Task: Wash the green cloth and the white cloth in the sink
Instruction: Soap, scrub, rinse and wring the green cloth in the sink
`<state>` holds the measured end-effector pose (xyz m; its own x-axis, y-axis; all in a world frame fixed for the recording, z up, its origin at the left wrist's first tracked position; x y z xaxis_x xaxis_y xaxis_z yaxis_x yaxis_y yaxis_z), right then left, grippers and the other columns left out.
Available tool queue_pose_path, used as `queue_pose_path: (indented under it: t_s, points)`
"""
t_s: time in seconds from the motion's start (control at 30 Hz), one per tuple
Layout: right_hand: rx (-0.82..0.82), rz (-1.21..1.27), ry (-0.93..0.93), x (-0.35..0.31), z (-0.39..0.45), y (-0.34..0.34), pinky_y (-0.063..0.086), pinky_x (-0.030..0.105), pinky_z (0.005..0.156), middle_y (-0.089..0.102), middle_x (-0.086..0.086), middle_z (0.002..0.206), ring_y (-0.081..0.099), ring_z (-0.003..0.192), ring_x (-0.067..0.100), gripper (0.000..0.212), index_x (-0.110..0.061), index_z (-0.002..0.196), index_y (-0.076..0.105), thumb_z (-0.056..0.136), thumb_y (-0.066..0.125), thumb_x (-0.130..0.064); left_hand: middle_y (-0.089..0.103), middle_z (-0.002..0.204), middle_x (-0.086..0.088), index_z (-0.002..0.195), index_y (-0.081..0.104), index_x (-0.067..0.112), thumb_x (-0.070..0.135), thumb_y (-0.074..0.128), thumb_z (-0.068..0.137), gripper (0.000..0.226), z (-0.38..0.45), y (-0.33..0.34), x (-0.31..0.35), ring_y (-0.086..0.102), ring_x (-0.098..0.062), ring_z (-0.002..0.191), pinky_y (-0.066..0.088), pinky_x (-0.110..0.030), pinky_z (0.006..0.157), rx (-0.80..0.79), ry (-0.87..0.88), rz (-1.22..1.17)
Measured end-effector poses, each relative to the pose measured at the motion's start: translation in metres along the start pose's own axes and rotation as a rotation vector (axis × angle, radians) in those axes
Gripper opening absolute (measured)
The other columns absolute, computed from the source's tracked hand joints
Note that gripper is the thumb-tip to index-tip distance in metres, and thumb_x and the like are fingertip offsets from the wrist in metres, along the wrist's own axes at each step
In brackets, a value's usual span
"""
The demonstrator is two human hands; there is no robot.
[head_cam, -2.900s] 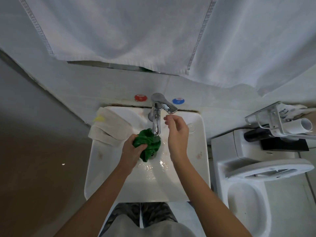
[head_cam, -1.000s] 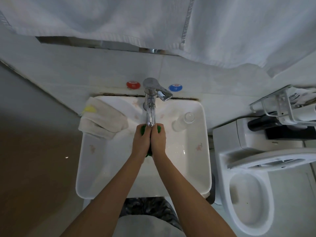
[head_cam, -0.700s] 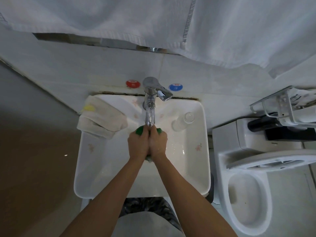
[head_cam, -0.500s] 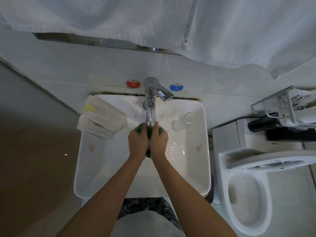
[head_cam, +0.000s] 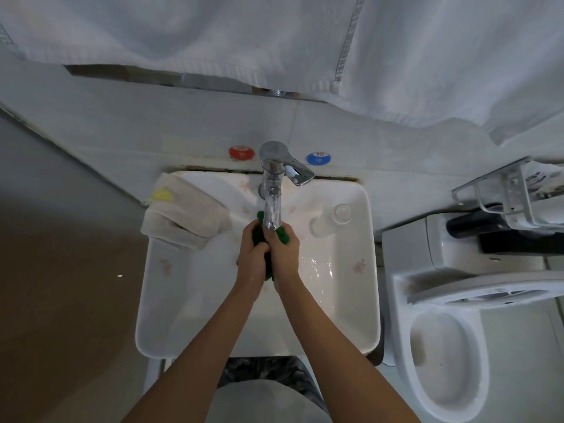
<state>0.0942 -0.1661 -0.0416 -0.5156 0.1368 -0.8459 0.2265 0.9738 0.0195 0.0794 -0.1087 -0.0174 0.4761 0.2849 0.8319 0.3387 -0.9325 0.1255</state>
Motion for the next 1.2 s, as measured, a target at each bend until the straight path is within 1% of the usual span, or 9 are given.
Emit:
queue_pose_path:
  t_s: [0.1,0.2,0.4,0.53,0.67,0.73,0.87,1.0,1.2]
  points:
    - [0.081,-0.077,0.012,0.002,0.0,0.002,0.053,0.037,0.069,0.062,-0.001,0.07,0.06,0.067,0.016,0.013,-0.018,0.075,0.06,0.088,0.061,-0.014,0.063,0.1,0.001,0.112,0.055,0.015,0.015,0.04,0.097,0.021,0.004,-0.001,-0.004,0.061,-0.012,0.091,0.049,-0.021,0.071,0.125,0.053,0.196]
    - [0.114,-0.047,0.038,0.007,-0.002,0.002,0.045,0.034,0.06,0.051,0.004,0.06,0.049,0.059,0.018,0.027,-0.011,0.063,0.051,0.087,0.061,-0.02,0.063,0.082,-0.003,0.088,0.056,0.013,0.032,0.044,0.098,0.025,0.012,-0.004,-0.007,0.06,-0.015,0.073,0.043,-0.025,0.06,0.155,0.055,0.477]
    - [0.127,-0.115,0.021,0.008,0.004,0.004,0.034,0.03,0.054,0.041,-0.003,0.047,0.039,0.048,0.013,0.046,-0.018,0.051,0.042,0.097,0.047,-0.014,0.059,0.058,-0.01,0.063,0.058,0.004,0.03,0.055,0.092,0.04,0.022,-0.005,-0.009,0.053,-0.016,0.052,0.045,-0.029,0.055,0.208,0.058,0.407]
    - [0.098,-0.128,-0.027,0.002,0.005,0.004,0.033,0.027,0.052,0.042,-0.005,0.049,0.038,0.049,0.011,0.043,-0.017,0.055,0.043,0.097,0.044,-0.009,0.047,0.048,0.0,0.052,0.047,0.012,0.022,0.055,0.094,0.043,0.023,-0.003,-0.001,0.042,-0.004,0.041,0.036,-0.017,0.046,0.213,0.124,0.33]
    - [0.05,-0.087,-0.061,-0.005,0.007,0.004,0.042,0.034,0.061,0.05,-0.004,0.058,0.046,0.06,0.015,0.03,-0.014,0.065,0.053,0.095,0.048,-0.01,0.058,0.074,-0.005,0.082,0.054,0.007,0.03,0.055,0.094,0.026,0.025,-0.004,0.003,0.057,-0.012,0.065,0.045,-0.021,0.061,0.185,0.086,0.276]
    - [0.042,-0.066,-0.059,-0.008,0.009,0.002,0.051,0.036,0.07,0.06,-0.007,0.066,0.055,0.067,0.013,0.029,-0.02,0.071,0.062,0.095,0.05,-0.01,0.06,0.096,-0.007,0.106,0.051,0.006,0.032,0.053,0.095,0.028,0.023,-0.007,0.001,0.061,-0.017,0.084,0.049,-0.023,0.071,0.147,0.014,0.194]
    - [0.023,0.031,-0.021,-0.019,0.007,0.001,0.055,0.042,0.085,0.068,-0.001,0.081,0.062,0.081,0.017,0.026,-0.023,0.08,0.07,0.096,0.052,-0.013,0.06,0.118,-0.006,0.126,0.051,0.014,0.04,0.044,0.097,0.04,0.017,-0.013,-0.006,0.06,-0.02,0.105,0.051,-0.03,0.086,0.051,-0.14,0.128]
    - [0.014,0.118,0.054,-0.019,0.003,-0.002,0.055,0.048,0.089,0.071,0.006,0.087,0.065,0.09,0.028,0.024,-0.02,0.081,0.073,0.094,0.054,-0.013,0.06,0.125,-0.004,0.129,0.054,0.022,0.04,0.049,0.095,0.039,0.01,-0.008,-0.001,0.056,-0.026,0.113,0.047,-0.052,0.097,-0.02,-0.343,-0.028]
    - [-0.063,-0.095,-0.041,-0.009,-0.003,-0.001,0.053,0.033,0.091,0.07,-0.016,0.096,0.066,0.096,0.007,0.02,-0.046,0.096,0.065,0.09,0.057,-0.029,0.066,0.113,-0.006,0.119,0.06,0.019,0.011,0.053,0.094,0.027,0.005,-0.011,0.003,0.063,-0.025,0.105,0.053,-0.045,0.091,0.048,-0.146,-0.002]
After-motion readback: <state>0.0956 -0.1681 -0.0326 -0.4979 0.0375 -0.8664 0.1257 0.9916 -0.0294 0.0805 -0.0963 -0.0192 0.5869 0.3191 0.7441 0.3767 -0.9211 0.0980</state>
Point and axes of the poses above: each hand's wrist, its own z-axis towards the middle knuckle, its own y-axis out of the palm, x = y × z, the point moved 1 cm from there along z, towards the middle knuckle
